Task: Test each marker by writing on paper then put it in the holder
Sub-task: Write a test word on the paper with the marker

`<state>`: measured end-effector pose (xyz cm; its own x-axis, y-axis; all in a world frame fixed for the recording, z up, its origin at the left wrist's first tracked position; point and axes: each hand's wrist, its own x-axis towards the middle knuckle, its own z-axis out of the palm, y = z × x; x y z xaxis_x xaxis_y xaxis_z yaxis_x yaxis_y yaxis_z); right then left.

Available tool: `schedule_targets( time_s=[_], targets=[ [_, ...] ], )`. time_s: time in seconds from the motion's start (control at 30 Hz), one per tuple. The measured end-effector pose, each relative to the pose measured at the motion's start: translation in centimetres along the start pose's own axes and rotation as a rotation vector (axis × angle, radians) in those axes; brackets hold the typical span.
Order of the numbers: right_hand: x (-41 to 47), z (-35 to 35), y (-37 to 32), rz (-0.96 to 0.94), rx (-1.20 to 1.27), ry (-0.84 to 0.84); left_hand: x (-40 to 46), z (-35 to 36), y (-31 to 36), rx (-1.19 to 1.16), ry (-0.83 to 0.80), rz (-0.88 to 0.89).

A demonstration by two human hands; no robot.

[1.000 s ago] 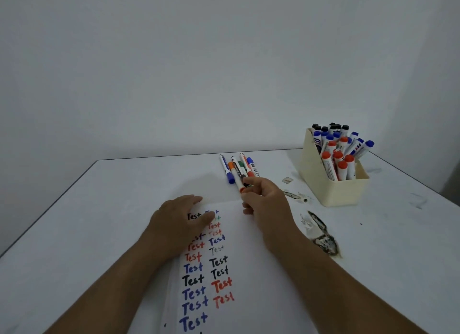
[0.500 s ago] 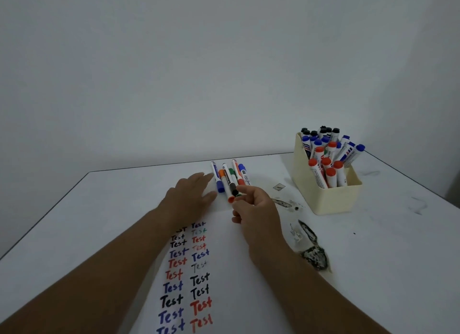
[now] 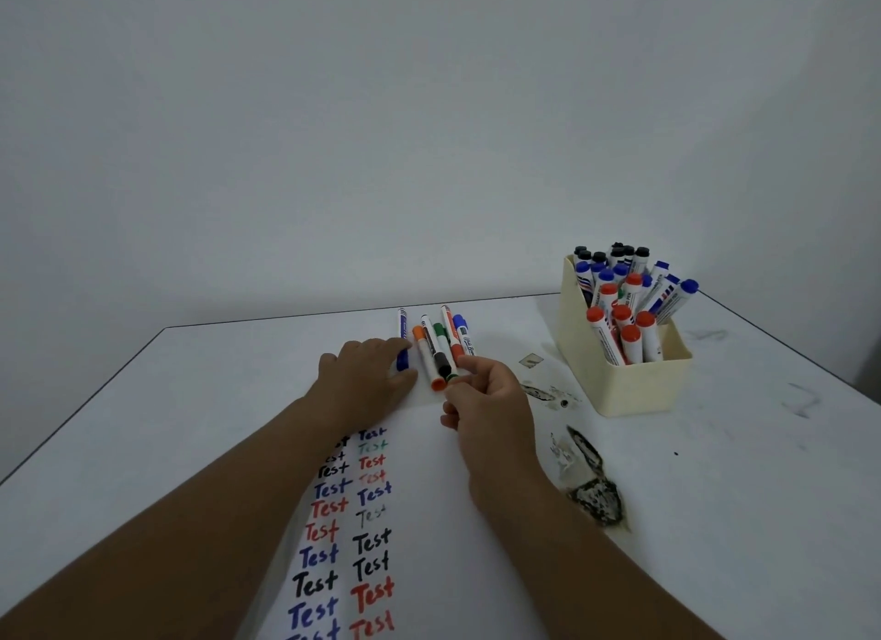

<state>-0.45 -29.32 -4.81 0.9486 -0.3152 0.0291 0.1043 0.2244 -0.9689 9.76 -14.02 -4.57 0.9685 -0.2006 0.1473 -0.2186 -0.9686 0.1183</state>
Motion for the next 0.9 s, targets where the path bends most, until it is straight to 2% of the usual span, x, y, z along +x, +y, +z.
schedule_targets(
  time_s=[0.2,0.33,0.43,0.6,0.73,0.9],
  targets=[
    [0.1,0.1,0.1,0.009,-0.012,0.009,-0.9,-0.7,-1.1,-0.094,0.176,-0.043],
    [0.1,0.2,0.0,-0.008,-0.03,-0.001,-1.9,-1.4,-2.7,-0.148,0.187,-0.113],
    [0.0,0.2,-0.1,-0.015,-0.084,-0.022,-3.5,-1.8,-3.5,-0.272,0.219,-0.158],
    [-0.7,0.5,-0.5,-0.092,-0.224,-0.131,-8.0,-3.4,-1.9,-0.438,0.295,-0.057],
    [-1.6,0.7,-0.6,-0.145,-0.282,-0.278,-11.6,-4.7,0.0,-0.521,0.211,-0.004],
    [-2.7,0.8,-0.9,-0.23,-0.304,-0.377,-13.6,-4.6,0.7,-0.392,0.046,0.109]
  ],
)
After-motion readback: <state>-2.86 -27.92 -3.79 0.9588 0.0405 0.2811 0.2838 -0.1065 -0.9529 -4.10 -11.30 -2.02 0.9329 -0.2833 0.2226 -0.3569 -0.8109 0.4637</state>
